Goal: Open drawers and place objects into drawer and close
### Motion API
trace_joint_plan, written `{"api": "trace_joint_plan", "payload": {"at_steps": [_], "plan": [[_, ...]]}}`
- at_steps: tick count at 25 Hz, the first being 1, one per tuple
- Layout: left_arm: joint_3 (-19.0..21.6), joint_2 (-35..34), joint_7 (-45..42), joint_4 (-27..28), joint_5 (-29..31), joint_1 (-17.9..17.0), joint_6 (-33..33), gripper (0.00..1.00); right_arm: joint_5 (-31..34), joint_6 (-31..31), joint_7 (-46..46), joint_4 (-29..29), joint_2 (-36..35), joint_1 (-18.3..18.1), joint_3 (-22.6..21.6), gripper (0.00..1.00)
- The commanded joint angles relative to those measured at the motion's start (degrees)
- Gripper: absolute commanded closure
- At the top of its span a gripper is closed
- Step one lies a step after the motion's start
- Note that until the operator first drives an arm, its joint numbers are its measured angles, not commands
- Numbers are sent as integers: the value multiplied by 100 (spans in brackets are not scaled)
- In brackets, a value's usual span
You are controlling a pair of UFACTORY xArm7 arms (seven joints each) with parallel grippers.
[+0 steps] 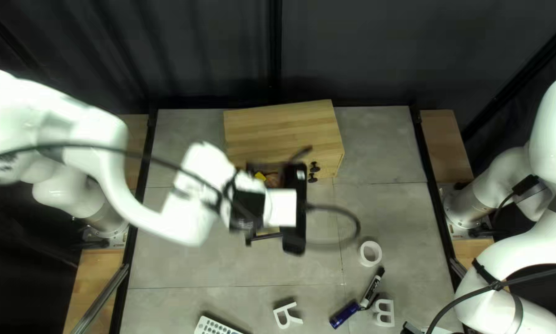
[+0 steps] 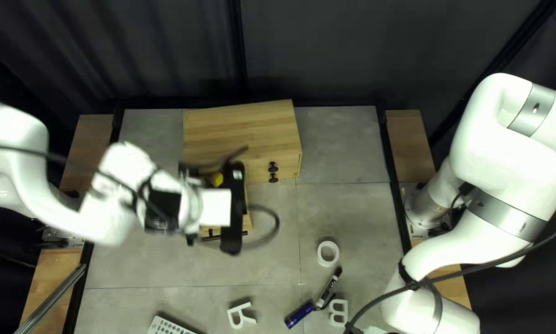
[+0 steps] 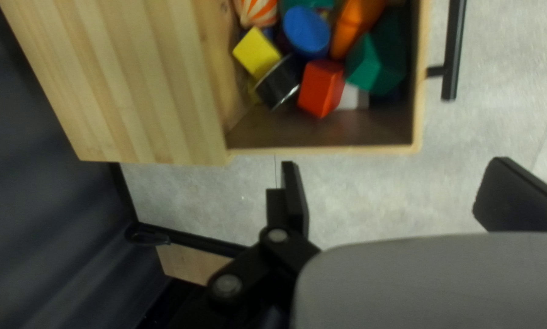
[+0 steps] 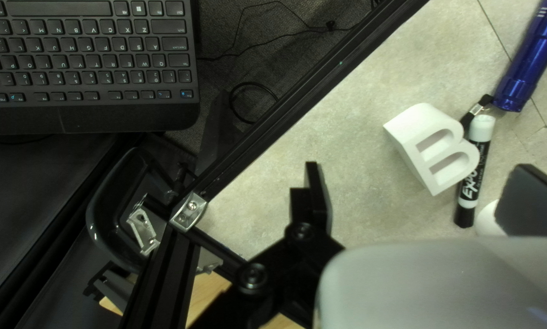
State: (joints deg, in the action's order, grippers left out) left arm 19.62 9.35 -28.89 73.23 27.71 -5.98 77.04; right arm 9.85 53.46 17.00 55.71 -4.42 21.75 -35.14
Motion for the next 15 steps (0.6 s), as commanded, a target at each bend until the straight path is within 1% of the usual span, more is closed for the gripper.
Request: {"api": "trace_joint_plan", "payload": {"at_steps": [1, 4, 9, 15], "plan": [[47, 55, -28, 17, 251, -105, 25, 0, 0, 0, 0, 0, 0, 0, 0, 0], [16, -41, -153, -172, 230, -56, -172, 0, 0, 0, 0, 0, 0, 0, 0, 0], [-56, 87, -481, -288, 172, 1, -373, 0, 0, 0, 0, 0, 0, 0, 0, 0], [-128, 357, -802, -132, 179, 6, -347, 0, 0, 0, 0, 0, 0, 0, 0, 0]]}}
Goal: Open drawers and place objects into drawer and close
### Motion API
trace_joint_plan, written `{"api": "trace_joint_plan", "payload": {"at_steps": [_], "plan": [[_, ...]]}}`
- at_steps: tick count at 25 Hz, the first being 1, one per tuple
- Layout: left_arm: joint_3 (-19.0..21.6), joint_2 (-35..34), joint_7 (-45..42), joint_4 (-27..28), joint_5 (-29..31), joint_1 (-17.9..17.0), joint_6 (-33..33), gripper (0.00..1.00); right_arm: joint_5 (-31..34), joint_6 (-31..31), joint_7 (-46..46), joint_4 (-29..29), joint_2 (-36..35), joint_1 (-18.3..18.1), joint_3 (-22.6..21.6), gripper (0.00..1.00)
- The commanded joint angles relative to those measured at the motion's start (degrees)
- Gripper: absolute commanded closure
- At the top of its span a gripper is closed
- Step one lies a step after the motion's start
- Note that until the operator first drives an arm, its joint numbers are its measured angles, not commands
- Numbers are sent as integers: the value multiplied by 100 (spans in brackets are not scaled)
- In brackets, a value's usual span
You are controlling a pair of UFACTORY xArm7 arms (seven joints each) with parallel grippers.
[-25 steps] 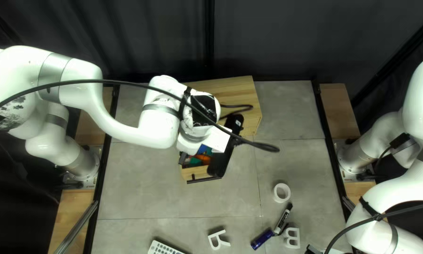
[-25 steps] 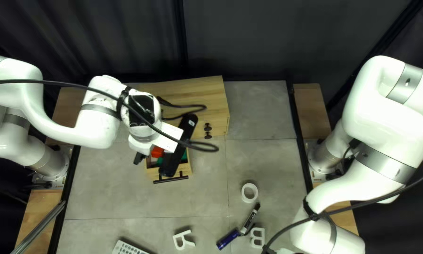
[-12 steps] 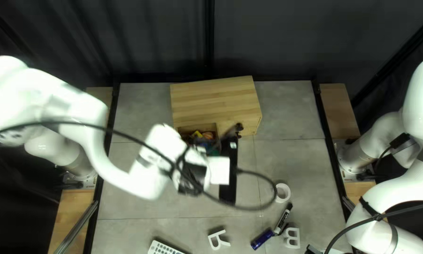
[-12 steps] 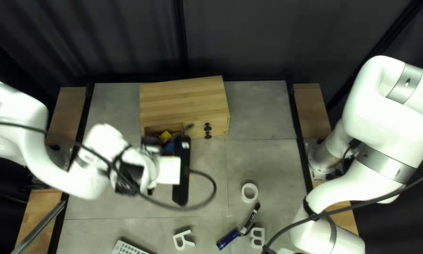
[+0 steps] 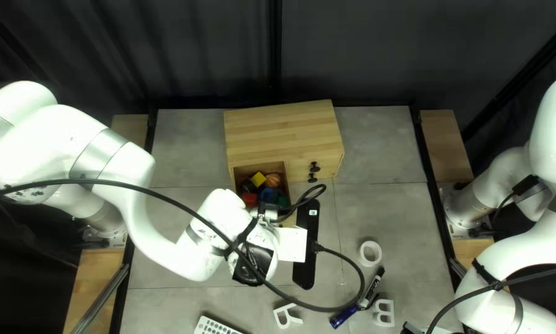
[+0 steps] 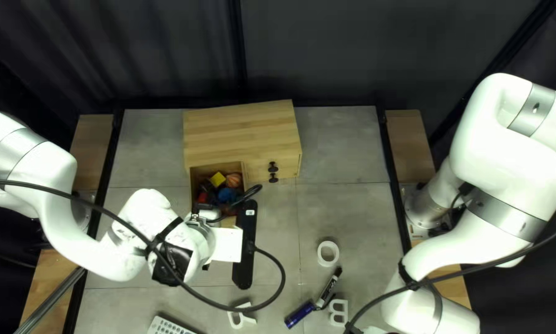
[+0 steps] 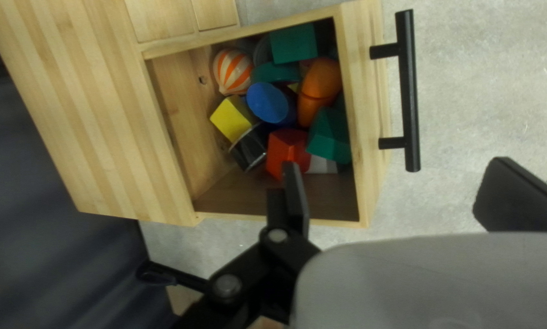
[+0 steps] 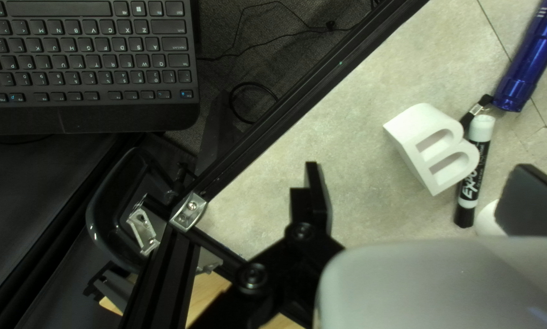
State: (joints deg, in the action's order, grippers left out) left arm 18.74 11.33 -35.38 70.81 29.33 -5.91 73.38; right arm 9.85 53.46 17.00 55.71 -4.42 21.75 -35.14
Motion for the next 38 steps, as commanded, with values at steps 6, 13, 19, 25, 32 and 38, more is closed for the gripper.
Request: {"api": "trace_joint_plan", "payload": {"at_steps": [6, 13, 19, 25, 32, 38], "plan": [[20, 374, 77, 318, 90, -79, 121, 0, 0, 0, 0, 0, 0, 0, 0, 0], [27, 390, 134, 286, -54, -17, -23, 0, 0, 0, 0, 0, 0, 0, 0, 0], [-113, 553, -254, 344, 81, -3, 23, 0, 0, 0, 0, 0, 0, 0, 0, 0], [-181, 442, -879, 127, 340, -102, 147, 0, 0, 0, 0, 0, 0, 0, 0, 0], [-207, 399, -1236, -90, 542, -163, 122, 0, 0, 0, 0, 0, 0, 0, 0, 0], [-203, 471, -1303, 3, 566, -197, 139, 0, 0, 0, 0, 0, 0, 0, 0, 0]]}}
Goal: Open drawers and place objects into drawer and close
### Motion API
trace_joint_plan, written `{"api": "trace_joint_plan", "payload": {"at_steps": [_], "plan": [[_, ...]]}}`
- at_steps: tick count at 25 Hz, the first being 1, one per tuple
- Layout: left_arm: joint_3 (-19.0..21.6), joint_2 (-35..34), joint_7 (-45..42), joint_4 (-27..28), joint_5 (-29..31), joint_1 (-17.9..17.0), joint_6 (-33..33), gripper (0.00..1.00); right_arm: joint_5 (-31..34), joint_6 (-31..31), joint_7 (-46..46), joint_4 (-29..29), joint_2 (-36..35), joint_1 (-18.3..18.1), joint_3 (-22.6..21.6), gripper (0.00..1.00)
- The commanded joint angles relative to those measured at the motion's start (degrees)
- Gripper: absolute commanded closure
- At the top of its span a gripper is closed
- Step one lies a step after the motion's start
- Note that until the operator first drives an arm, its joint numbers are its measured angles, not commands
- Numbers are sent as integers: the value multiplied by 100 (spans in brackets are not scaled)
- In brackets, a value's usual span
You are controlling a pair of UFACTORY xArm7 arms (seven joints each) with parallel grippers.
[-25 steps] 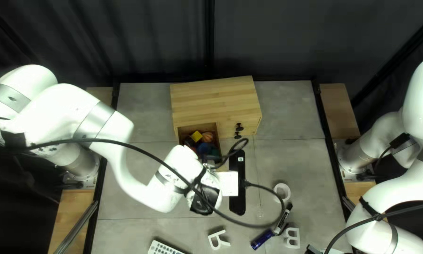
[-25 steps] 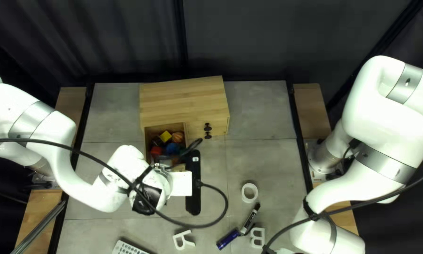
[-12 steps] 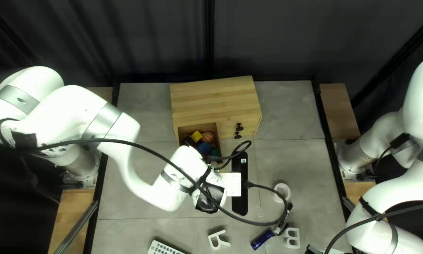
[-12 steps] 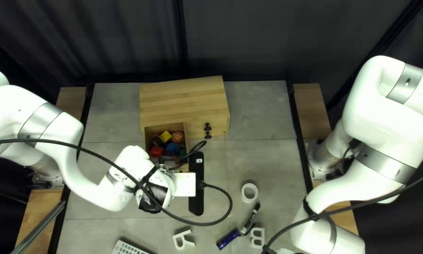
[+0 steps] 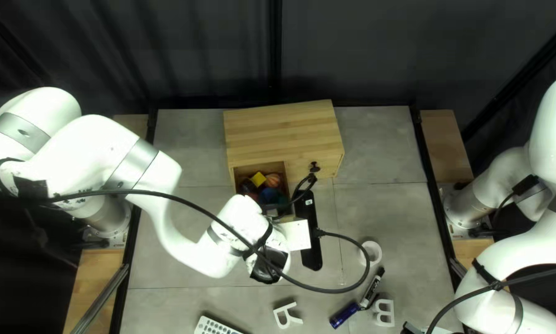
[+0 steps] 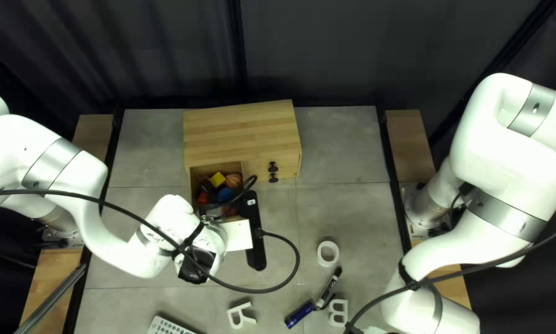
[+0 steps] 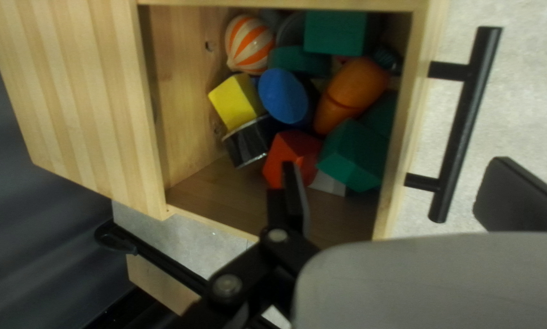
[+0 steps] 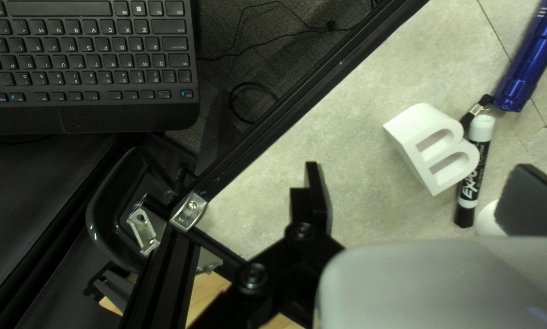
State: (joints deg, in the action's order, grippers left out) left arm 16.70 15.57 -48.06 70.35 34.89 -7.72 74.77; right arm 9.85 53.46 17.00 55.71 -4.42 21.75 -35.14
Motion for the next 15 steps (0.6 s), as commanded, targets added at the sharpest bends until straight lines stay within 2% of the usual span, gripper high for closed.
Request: {"api": "trace_joint_plan", "payload": {"at_steps": [1, 15], "plan": [[-1, 55, -54, 46, 9, -15, -12, 0, 0, 0, 0, 0, 0, 0, 0, 0], [-38, 140, -207, -3, 200, -79, 114, 0, 0, 0, 0, 0, 0, 0, 0, 0]]}}
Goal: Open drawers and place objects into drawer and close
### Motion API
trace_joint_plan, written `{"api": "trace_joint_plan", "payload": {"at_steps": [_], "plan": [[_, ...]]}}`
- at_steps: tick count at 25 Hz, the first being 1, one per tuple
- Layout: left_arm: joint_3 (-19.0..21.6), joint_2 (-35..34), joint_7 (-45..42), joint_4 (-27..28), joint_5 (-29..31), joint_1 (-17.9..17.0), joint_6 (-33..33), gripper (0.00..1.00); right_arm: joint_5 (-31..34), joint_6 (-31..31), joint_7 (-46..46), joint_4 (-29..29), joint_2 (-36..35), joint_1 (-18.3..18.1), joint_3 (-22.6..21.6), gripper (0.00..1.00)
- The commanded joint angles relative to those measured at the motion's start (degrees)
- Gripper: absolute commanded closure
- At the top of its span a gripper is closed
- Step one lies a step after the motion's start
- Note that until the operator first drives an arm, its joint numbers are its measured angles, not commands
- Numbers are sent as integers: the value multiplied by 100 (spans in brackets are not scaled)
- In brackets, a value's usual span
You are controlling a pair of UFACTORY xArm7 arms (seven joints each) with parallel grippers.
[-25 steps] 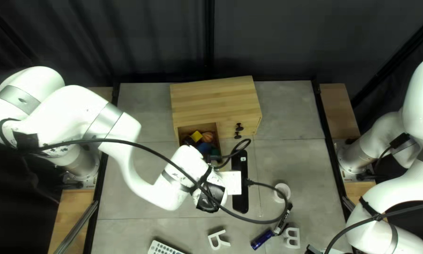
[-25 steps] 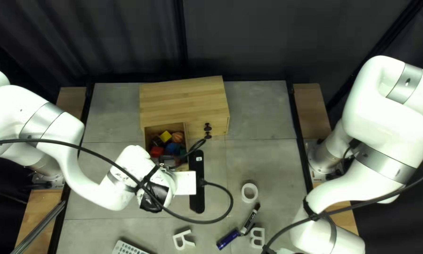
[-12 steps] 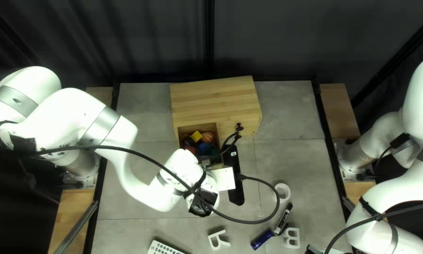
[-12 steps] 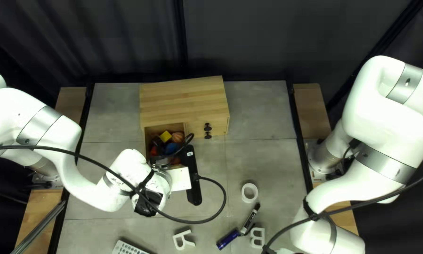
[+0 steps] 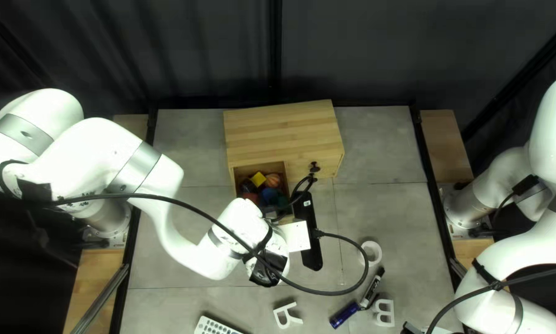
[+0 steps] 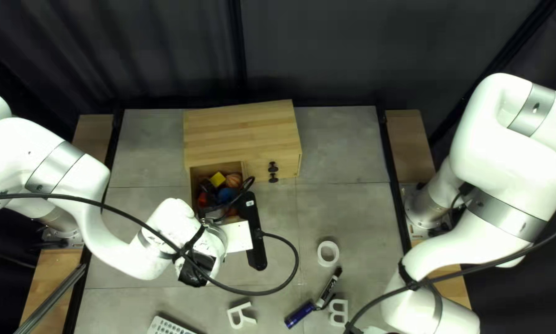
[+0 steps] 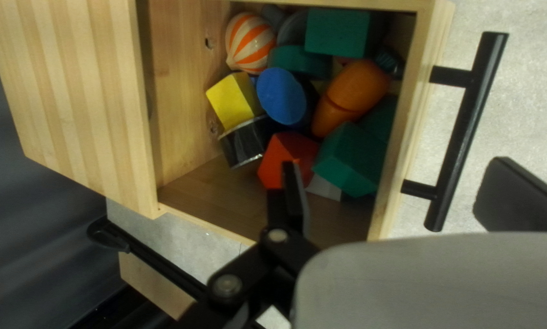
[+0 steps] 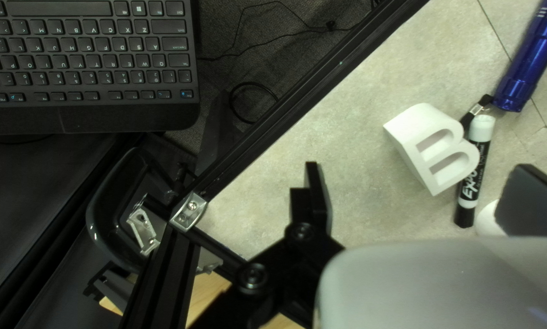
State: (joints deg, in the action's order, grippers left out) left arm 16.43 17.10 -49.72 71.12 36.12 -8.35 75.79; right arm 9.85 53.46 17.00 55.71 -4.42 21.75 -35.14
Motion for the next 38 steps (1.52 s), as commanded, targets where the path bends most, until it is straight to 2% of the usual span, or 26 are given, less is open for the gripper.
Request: {"api": "trace_joint_plan", "payload": {"at_steps": [1, 38], "plan": [[-21, -29, -74, -157, 109, -10, -25, 0, 0, 0, 0, 0, 0, 0, 0, 0], [-100, -104, 128, -162, 244, 26, 323, 0, 0, 0, 0, 0, 0, 0, 0, 0]]}}
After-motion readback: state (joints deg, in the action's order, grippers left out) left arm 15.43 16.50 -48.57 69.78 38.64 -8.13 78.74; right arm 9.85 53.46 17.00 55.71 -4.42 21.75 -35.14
